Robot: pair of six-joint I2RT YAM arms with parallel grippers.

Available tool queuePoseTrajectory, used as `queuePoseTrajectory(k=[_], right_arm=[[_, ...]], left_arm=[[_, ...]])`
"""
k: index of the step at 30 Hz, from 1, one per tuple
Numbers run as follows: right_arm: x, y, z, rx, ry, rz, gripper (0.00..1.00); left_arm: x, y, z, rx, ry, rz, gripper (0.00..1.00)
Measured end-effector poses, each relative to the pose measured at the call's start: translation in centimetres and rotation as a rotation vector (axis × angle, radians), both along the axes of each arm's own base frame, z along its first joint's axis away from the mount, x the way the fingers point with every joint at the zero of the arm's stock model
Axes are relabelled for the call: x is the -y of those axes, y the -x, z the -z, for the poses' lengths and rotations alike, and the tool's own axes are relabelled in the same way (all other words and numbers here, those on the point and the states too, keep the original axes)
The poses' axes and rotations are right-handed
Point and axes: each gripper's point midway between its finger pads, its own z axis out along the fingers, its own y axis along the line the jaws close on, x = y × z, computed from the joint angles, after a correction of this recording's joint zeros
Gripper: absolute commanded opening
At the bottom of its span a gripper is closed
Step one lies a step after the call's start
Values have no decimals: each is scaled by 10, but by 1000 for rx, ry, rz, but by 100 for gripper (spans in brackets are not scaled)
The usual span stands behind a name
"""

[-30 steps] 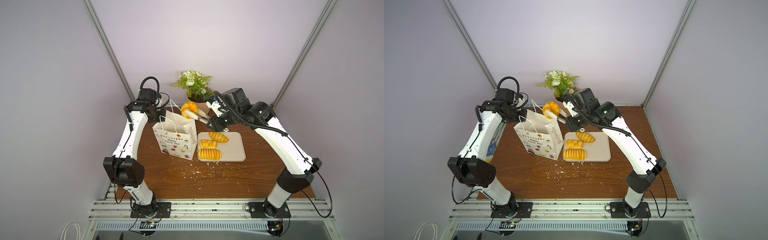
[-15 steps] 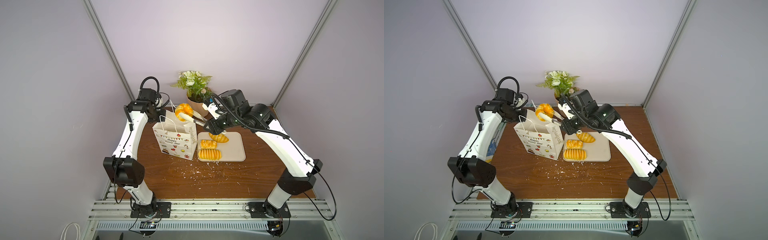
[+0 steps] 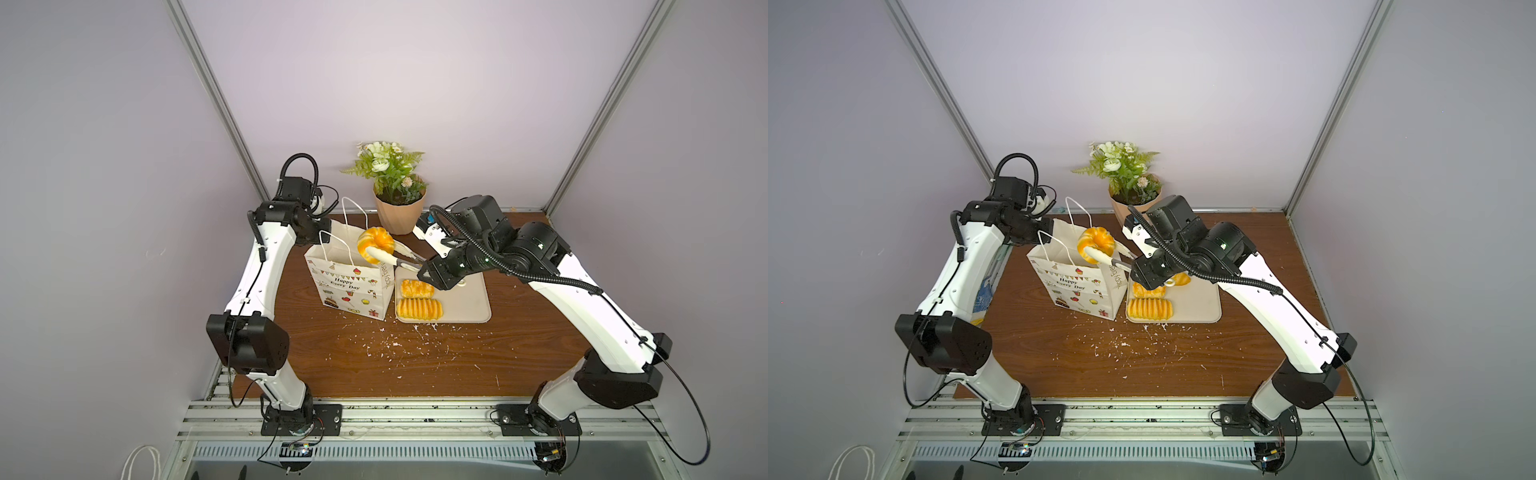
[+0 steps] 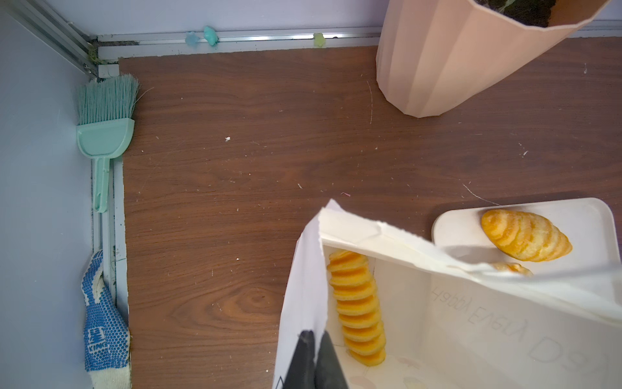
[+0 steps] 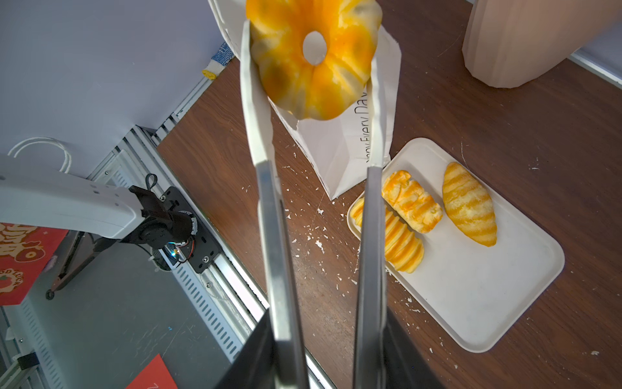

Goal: Pack bread into a paper bag
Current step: Place the fake bread in the paper bag.

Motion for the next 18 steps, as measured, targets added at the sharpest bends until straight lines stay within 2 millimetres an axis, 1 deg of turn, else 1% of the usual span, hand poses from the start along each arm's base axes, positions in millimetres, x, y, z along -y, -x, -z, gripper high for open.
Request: queuePoseTrajectory(k=[4, 7, 12, 15, 18], right_arm=[[-5, -1, 1, 4, -2, -6, 26], [-13, -6, 5, 3, 6, -14, 26], [-37, -24, 10, 18, 18, -33, 26], [-46, -32, 14, 31, 28, -43, 25], [-49, -36, 14, 47, 39, -46, 25]], left_arm=[[0, 0, 0, 0, 0, 0, 7], [0, 0, 0, 0, 2, 2, 7], [0, 0, 0, 1, 2, 2, 7], [0, 1, -2, 4, 2, 2, 7], [0, 2, -2, 5, 2, 2, 7]])
